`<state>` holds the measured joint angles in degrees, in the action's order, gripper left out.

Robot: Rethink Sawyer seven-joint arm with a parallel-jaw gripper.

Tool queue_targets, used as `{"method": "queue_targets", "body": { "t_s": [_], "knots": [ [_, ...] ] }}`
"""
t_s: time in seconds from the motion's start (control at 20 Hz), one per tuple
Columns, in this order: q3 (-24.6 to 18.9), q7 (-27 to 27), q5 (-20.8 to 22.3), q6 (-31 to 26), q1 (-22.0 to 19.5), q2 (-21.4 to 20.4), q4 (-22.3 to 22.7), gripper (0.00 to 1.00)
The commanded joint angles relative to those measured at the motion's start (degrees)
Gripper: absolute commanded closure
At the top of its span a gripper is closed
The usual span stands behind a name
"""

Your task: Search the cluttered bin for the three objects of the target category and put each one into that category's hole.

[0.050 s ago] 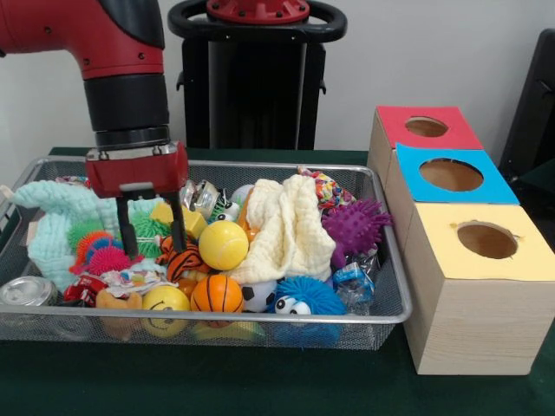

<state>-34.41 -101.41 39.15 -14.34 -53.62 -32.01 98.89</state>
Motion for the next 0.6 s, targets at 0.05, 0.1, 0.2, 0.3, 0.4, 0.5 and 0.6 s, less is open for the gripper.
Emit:
{"method": "queue_targets", "body": {
  "t_s": [0.05, 0.1, 0.2, 0.3, 0.4, 0.5, 0.6],
  "knots": [
    [5.91, -12.46, -2.67, 5.94, 2.05, 1.43, 3.52, 0.00],
    [6.31, -12.43, -2.94, 6.57, 2.18, 1.60, 3.78, 0.00],
    [7.08, -12.40, -3.52, 7.61, 2.43, 1.84, 4.33, 0.00],
    [7.80, -12.41, -4.09, 8.52, 2.75, 2.15, 4.78, 0.00],
    [8.38, -12.17, -4.72, 9.70, 2.96, 2.58, 5.17, 0.00],
    [8.91, -12.05, -5.13, 10.91, 3.16, 3.07, 5.44, 0.00],
    [9.39, -11.88, -5.60, 11.79, 3.25, 3.37, 5.80, 0.00]
  ]
}}
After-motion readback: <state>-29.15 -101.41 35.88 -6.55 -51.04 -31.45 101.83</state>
